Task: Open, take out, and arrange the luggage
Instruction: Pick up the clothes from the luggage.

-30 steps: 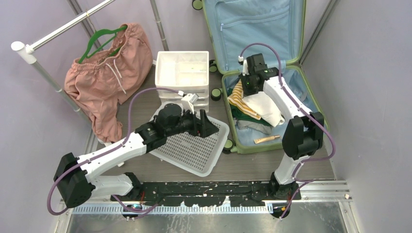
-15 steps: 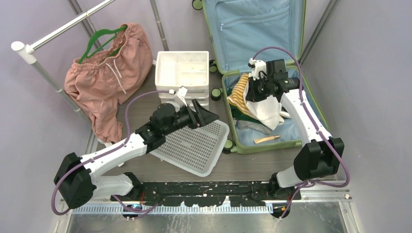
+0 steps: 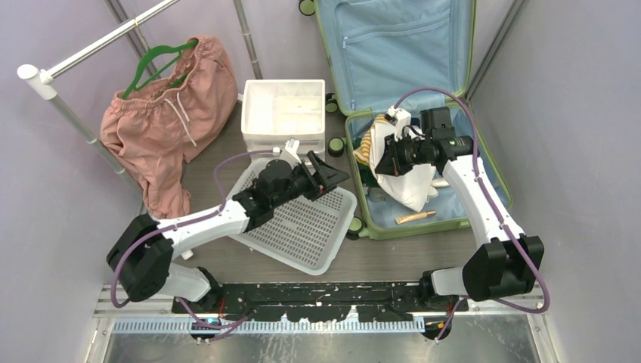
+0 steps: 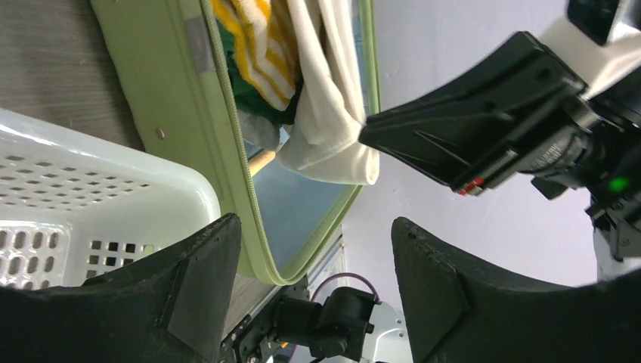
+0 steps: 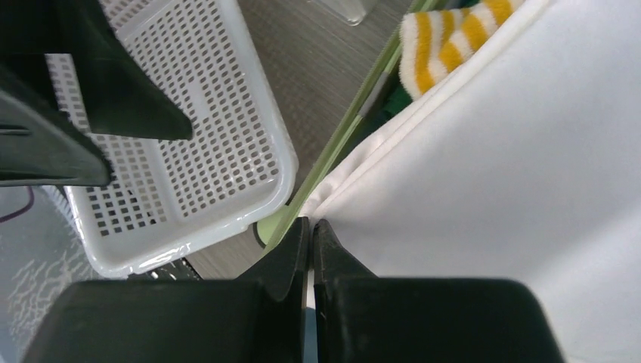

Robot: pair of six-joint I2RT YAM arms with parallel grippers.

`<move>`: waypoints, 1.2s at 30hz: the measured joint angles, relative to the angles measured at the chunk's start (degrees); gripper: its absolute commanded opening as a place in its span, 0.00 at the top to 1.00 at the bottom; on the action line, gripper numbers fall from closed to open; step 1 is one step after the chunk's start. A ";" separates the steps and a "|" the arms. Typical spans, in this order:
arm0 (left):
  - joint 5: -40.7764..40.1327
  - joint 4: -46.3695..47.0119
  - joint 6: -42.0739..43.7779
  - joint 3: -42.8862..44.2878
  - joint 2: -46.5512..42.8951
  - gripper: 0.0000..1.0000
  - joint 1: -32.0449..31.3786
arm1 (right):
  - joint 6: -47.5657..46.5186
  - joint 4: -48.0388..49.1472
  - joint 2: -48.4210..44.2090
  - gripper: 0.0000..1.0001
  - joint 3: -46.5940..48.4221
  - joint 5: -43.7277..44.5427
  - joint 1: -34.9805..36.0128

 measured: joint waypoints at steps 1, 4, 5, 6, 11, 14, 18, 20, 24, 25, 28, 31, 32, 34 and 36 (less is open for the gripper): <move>-0.31 0.15 -0.72 0.46 1.36 0.28 -0.46 | -0.42 -0.13 -0.46 0.99 -0.44 -0.92 -0.13; -1.31 0.59 -2.47 1.11 4.07 0.28 -1.66 | -1.11 -0.39 -1.95 0.99 -1.97 -2.56 -0.37; -1.66 0.94 -2.93 1.29 4.90 0.28 -2.45 | -1.20 -0.55 -2.40 0.99 -2.47 -3.02 -0.46; -1.95 1.46 -3.30 1.38 5.70 0.28 -2.91 | -1.31 -0.63 -2.84 0.99 -2.95 -3.52 -0.57; -3.15 4.26 -5.25 2.91 10.19 0.28 -4.20 | -2.29 -1.29 -3.87 0.99 -3.89 -6.10 -0.79; -4.26 6.10 -6.21 3.82 12.28 0.27 -4.66 | -3.13 -2.08 -4.55 0.99 -4.31 -7.80 -0.79; -6.27 7.85 -7.52 4.48 13.60 0.27 -4.90 | -4.44 -3.26 -5.68 0.99 -5.03 -9.73 -0.79; -7.41 8.63 -8.33 4.81 14.10 0.27 -4.98 | -5.03 -3.56 -6.21 0.99 -5.51 -10.51 -0.79; -9.01 9.86 -9.46 5.11 14.75 0.27 -5.16 | -6.05 -4.44 -7.13 0.99 -6.45 -11.87 -0.79; -9.29 10.14 -10.05 5.25 15.02 0.27 -5.20 | -6.21 -4.61 -7.32 0.99 -6.67 -12.26 -0.79; -9.86 10.56 -11.08 6.36 16.44 0.27 -5.46 | -6.80 -5.20 -7.63 0.99 -7.06 -13.51 -0.79; -10.34 10.62 -12.15 7.74 18.14 0.27 -6.05 | -7.26 -5.73 -7.72 0.99 -7.17 -14.71 -0.76; -10.56 10.64 -12.35 8.07 18.60 0.27 -6.27 | -7.45 -5.90 -7.72 0.99 -7.17 -15.10 -0.68; -10.88 10.60 -12.81 8.55 19.41 0.28 -6.69 | -7.98 -6.45 -7.74 0.99 -7.17 -15.85 -0.44; -11.13 10.60 -13.18 9.03 20.00 0.32 -6.91 | -8.61 -6.69 -7.85 0.99 -7.37 -16.35 -0.09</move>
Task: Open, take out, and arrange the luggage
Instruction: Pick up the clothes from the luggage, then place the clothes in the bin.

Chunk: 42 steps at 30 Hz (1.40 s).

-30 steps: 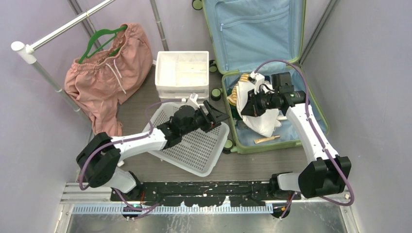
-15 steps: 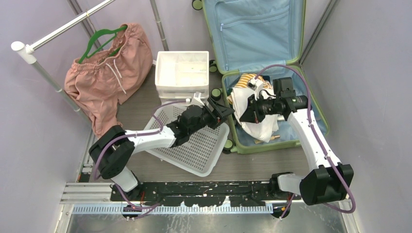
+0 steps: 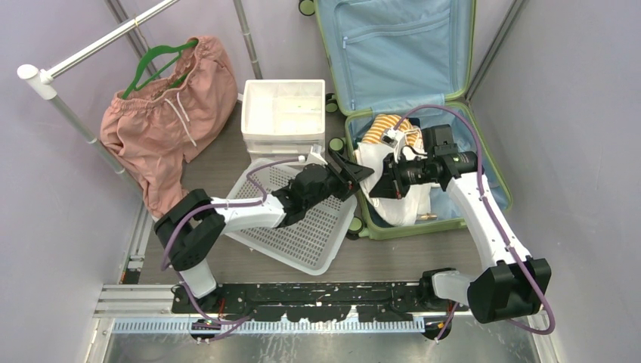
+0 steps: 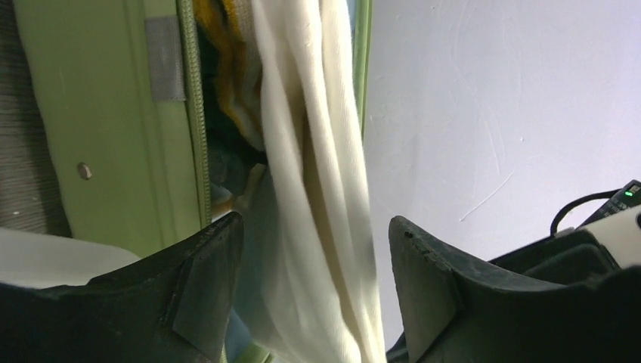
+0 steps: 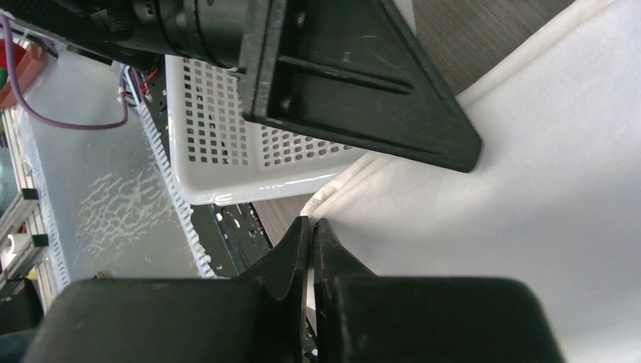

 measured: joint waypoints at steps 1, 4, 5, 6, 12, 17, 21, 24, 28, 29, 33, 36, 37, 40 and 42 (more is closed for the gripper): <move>-0.13 -0.02 -0.11 0.42 0.33 0.33 -0.04 | -0.28 -0.28 -0.04 0.99 -0.04 -0.11 0.22; -0.31 -0.04 -0.11 1.75 1.14 0.40 -0.04 | -1.84 -1.81 -0.39 0.99 -0.07 -0.57 1.01; -0.31 -0.09 -0.04 1.97 1.14 0.48 -0.04 | -2.19 -2.25 -0.39 0.99 -0.07 -0.66 1.16; -0.33 -0.17 0.13 2.19 1.14 0.55 -0.04 | -2.80 -2.86 -0.39 0.99 -0.07 -0.79 1.36; 0.50 -3.58 3.02 2.60 0.55 1.00 -0.04 | -5.03 -5.01 -0.50 0.94 -0.07 -0.94 1.79; 2.27 -10.19 8.72 2.60 -2.84 1.00 -0.04 | -6.36 -7.32 -0.61 0.48 0.17 -1.20 2.01; 3.93 -16.09 13.73 2.12 -7.10 1.00 0.09 | -9.11 -11.13 -0.61 0.39 3.30 -0.79 1.84; 6.67 -19.56 16.55 0.61 -11.17 1.00 0.94 | -10.21 -12.87 -0.61 0.37 6.54 -0.66 0.26; 11.52 -26.03 20.11 -1.09 -16.65 1.00 3.50 | -9.92 -13.03 -0.55 0.33 8.07 0.20 -3.91; 12.68 -28.04 21.16 -1.36 -18.03 1.00 4.35 | -9.44 -12.87 -0.44 0.32 8.02 0.63 -4.90; 17.00 -36.98 25.62 -2.05 -23.85 1.00 7.91 | -7.13 -10.71 -0.31 0.30 6.69 2.08 -7.98; 20.02 -43.34 29.18 -2.34 -27.56 1.00 10.91 | -5.68 -9.16 -0.31 0.29 4.98 3.06 -9.62; 21.14 -45.62 30.75 -2.40 -28.52 1.00 12.15 | -5.20 -8.70 -0.31 0.29 4.33 3.34 -9.99; 23.58 -51.65 35.76 -2.38 -29.59 1.00 15.85 | -4.22 -7.89 -0.31 0.28 3.10 4.07 -10.69; 24.81 -56.15 39.23 -2.27 -29.35 1.00 18.29 | -3.85 -7.48 -0.39 0.28 2.75 4.28 -10.86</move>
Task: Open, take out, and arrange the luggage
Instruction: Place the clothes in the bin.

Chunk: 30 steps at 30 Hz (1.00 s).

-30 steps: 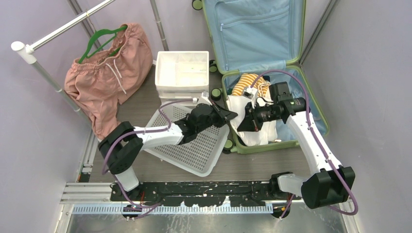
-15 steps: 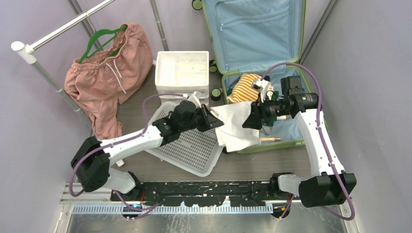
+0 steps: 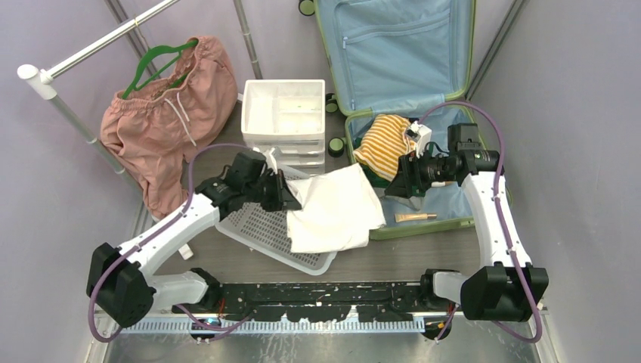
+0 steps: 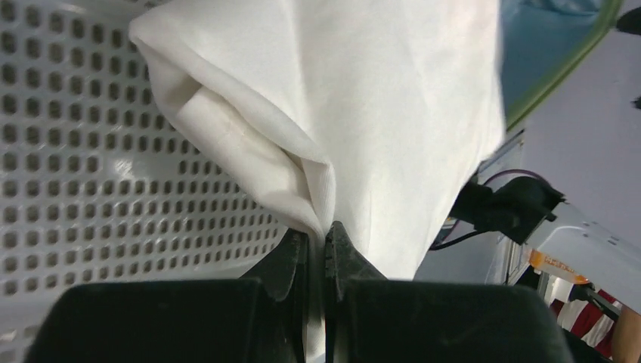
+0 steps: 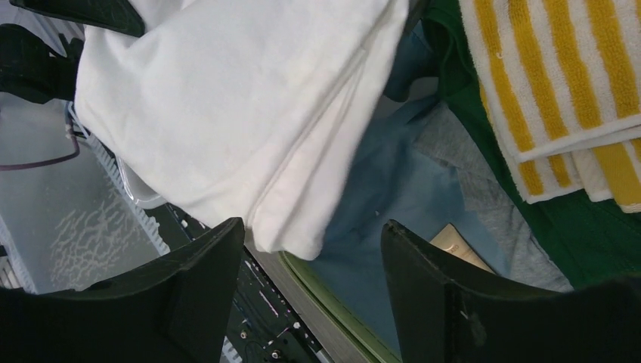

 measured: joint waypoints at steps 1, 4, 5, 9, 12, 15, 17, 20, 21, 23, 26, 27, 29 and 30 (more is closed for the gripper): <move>0.42 -1.97 1.53 0.02 0.17 1.00 0.92 | 0.15 0.24 -0.11 0.28 -0.11 0.15 -0.17; 1.66 -8.28 6.23 0.85 1.57 1.00 3.87 | 0.46 0.48 -0.52 0.28 -0.35 0.44 -0.31; 1.70 -9.99 7.69 1.27 2.19 1.00 4.68 | 0.59 0.59 -0.74 0.27 -0.42 0.52 -0.35; 0.90 -15.47 13.44 3.30 4.02 1.00 7.28 | 0.87 0.81 -1.64 0.27 -0.87 0.66 -0.55; -0.70 -18.49 17.81 5.84 5.68 1.00 8.52 | 1.01 0.90 -2.16 0.27 -1.25 0.81 -0.61; -2.73 -20.31 22.05 8.48 7.89 1.00 8.81 | 1.03 0.94 -2.32 0.27 -1.29 0.87 -0.61; -4.66 -21.11 24.90 10.03 9.73 1.00 8.90 | 1.03 0.96 -2.36 0.26 -1.29 0.90 -0.61; -7.93 -22.18 28.13 11.34 12.07 0.99 8.92 | 1.01 0.96 -2.36 0.26 -1.29 1.01 -0.61; -9.25 -22.62 29.07 11.69 12.92 0.98 8.90 | 1.01 0.96 -2.36 0.25 -1.29 1.03 -0.61; -11.41 -23.47 30.67 12.24 14.34 0.96 8.92 | 1.01 1.05 -2.47 0.25 -1.40 1.11 -0.61; -14.64 -24.20 32.72 12.76 16.09 0.90 9.11 | 1.01 1.11 -2.64 0.25 -1.73 1.40 -0.61; -15.63 -24.39 33.14 13.05 16.59 0.85 9.18 | 1.01 1.14 -2.64 0.25 -1.81 1.42 -0.61; -17.27 -24.50 34.03 13.70 17.70 0.73 9.53 | 1.01 1.16 -2.64 0.25 -1.86 1.49 -0.61; -18.21 -24.59 34.18 14.19 18.45 0.69 9.79 | 1.01 1.20 -2.64 0.25 -1.86 1.49 -0.61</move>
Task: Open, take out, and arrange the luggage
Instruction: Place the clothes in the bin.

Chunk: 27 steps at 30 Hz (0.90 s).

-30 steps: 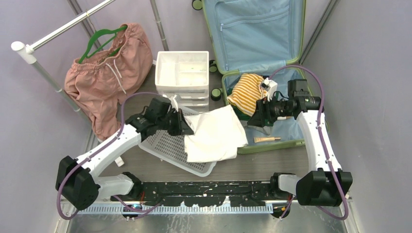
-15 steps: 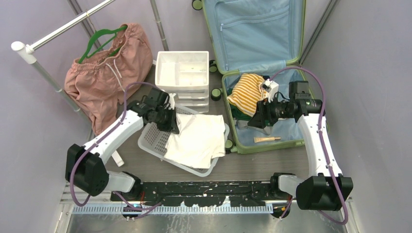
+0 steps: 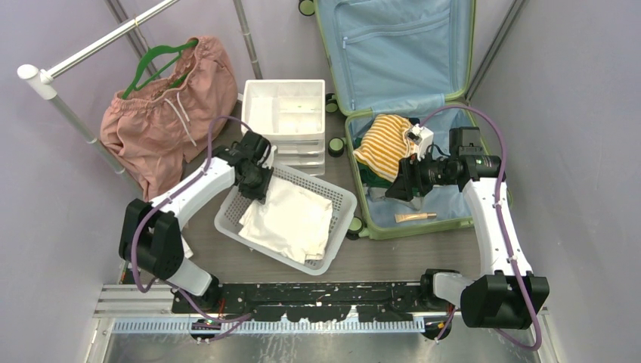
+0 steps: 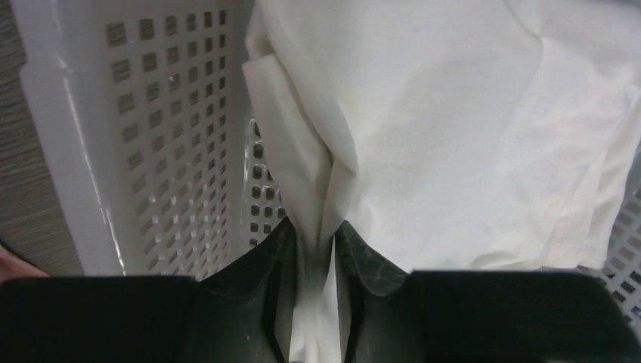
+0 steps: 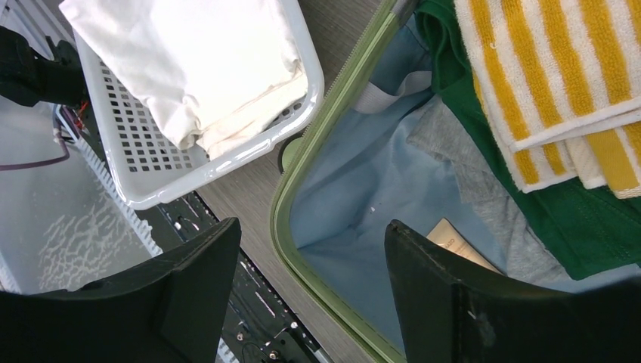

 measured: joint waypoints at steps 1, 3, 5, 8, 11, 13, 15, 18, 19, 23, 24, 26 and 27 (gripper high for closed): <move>-0.81 0.04 0.22 0.35 0.63 0.63 0.24 | 0.00 0.02 0.00 0.25 0.00 0.00 0.00; -2.49 0.04 0.42 0.96 1.62 0.52 0.68 | 0.00 0.04 0.00 0.24 0.00 0.20 0.00; -4.42 0.04 0.48 1.51 2.29 0.43 0.87 | -0.02 0.07 0.00 0.24 0.00 0.44 0.00; -7.26 -0.13 0.42 2.32 2.49 0.39 1.01 | -0.02 0.04 0.00 0.24 0.02 0.96 0.00; -8.98 -0.90 0.39 3.41 2.03 0.40 1.01 | -0.33 -0.22 0.17 0.24 0.26 1.70 0.00; -9.11 -1.25 0.17 4.00 0.61 0.41 1.01 | -0.92 -1.05 0.90 0.24 1.31 2.10 0.00; -8.11 -1.22 -0.20 4.09 -2.29 0.41 1.01 | -1.64 -1.81 2.14 0.24 3.04 2.34 0.00; -4.39 0.13 -1.60 3.76 -8.31 0.41 1.07 | -2.71 -2.58 4.76 0.20 6.23 3.02 0.35; -2.38 1.88 -2.43 2.89 -11.39 0.40 1.09 | -3.04 -2.60 5.62 0.18 7.26 3.54 0.74; 4.26 10.49 -7.43 -3.15 -23.65 0.21 1.09 | -3.96 -1.29 8.26 0.06 10.14 7.17 4.13; 5.79 13.99 -9.35 -5.55 -26.58 0.18 1.09 | -4.48 -0.48 8.74 0.04 10.45 8.61 5.75; 8.17 21.14 -13.77 -11.06 -31.76 0.16 1.11 | -6.05 1.53 9.77 0.02 10.49 11.65 9.40; 8.96 24.15 -15.69 -13.51 -33.55 0.16 1.11 | -6.69 2.27 10.36 0.02 10.49 12.76 10.69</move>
